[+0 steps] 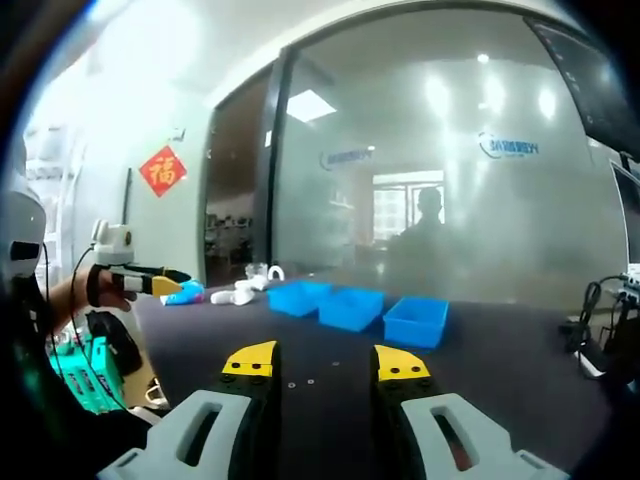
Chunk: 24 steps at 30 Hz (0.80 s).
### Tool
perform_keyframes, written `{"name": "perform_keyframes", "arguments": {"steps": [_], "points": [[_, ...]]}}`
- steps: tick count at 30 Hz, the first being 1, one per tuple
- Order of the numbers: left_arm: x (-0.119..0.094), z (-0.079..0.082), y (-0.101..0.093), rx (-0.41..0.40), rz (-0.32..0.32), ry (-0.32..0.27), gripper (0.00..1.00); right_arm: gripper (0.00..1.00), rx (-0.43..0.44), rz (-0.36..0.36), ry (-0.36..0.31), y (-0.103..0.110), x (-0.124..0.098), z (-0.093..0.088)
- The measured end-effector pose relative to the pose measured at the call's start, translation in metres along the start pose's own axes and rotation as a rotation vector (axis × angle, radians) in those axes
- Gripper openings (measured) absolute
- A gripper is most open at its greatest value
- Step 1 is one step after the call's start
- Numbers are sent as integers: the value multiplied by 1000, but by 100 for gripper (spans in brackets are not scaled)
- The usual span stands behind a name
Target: Sort the screws, nuts, and washers into the corresponding bins
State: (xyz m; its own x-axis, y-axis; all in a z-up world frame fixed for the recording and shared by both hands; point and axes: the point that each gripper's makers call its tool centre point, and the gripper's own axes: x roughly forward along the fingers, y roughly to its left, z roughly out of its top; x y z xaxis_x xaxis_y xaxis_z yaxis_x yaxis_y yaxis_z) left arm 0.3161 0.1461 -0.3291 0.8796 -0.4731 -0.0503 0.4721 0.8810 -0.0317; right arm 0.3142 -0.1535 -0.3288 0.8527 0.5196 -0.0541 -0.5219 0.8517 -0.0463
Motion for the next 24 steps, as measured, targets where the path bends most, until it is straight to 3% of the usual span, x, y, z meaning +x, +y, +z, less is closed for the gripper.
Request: {"name": "perform_keyframes", "arguments": {"steps": [12, 24], "points": [[-4, -9, 4, -21, -13, 25, 37, 31, -41, 30, 53, -1, 10, -8], [-8, -6, 3, 3, -21, 24, 37, 32, -62, 48, 68, 2, 15, -6]]}}
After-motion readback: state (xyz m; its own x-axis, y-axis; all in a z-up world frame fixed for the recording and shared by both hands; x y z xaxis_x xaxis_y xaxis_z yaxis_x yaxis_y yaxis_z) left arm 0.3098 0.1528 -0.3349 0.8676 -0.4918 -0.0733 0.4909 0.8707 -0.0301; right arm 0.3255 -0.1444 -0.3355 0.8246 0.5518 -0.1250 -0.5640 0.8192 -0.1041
